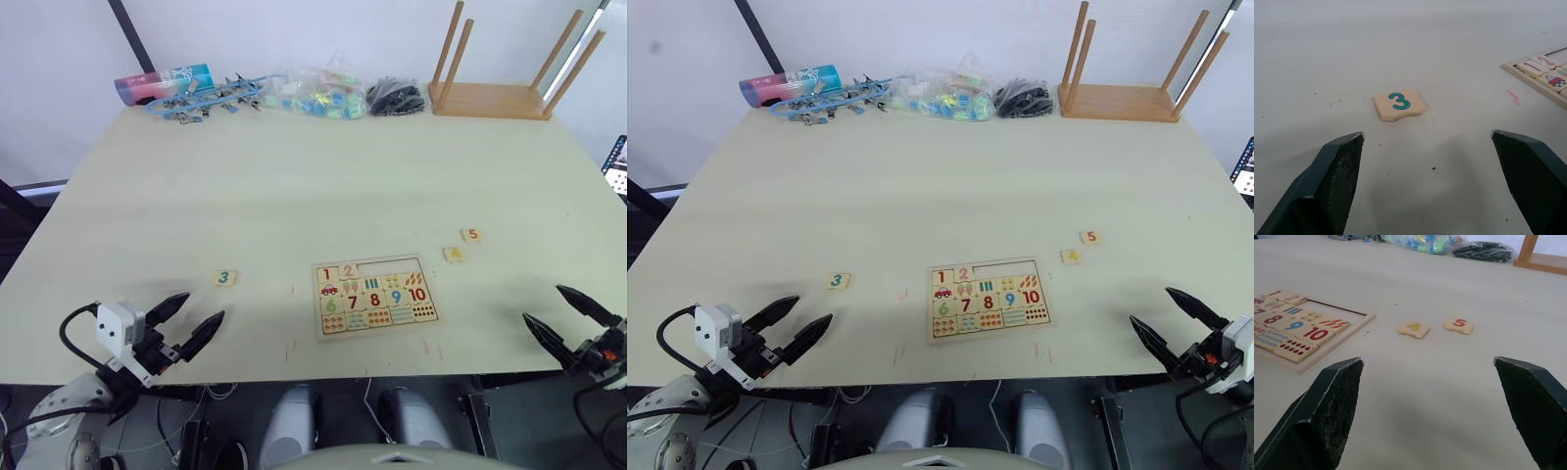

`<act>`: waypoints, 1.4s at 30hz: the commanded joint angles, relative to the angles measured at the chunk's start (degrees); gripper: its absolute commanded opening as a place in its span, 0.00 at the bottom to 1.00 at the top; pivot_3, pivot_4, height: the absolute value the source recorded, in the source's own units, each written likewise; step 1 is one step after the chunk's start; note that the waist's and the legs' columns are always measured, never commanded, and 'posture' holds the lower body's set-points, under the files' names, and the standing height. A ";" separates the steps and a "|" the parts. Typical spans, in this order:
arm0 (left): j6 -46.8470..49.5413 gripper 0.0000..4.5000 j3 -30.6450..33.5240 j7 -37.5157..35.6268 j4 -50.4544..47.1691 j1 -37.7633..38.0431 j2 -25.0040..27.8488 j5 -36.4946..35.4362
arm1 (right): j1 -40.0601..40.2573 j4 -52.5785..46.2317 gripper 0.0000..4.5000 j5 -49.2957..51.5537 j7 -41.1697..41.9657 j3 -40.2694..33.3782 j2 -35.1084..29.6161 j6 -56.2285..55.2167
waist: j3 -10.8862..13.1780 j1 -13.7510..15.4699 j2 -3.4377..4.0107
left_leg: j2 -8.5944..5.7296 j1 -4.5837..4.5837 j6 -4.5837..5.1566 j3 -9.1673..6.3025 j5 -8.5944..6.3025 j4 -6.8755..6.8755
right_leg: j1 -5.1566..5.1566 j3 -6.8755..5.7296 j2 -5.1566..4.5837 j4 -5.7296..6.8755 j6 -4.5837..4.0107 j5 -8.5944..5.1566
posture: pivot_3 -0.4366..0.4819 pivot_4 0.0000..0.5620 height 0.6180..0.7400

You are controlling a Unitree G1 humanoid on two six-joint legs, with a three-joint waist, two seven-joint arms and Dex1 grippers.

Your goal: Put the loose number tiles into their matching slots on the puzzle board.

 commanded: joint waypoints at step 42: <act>-36.64 0.98 -41.31 -41.10 72.79 -62.13 24.30 12.79 | -3.62 -9.97 1.00 2.53 11.12 6.25 -4.82 5.85 | 0.07 0.00 -0.04 | -0.29 -0.21 0.03 0.01 0.00 0.08 | -0.02 -0.21 0.10 -0.03 0.26 0.15 | 0.48 0.27 0.98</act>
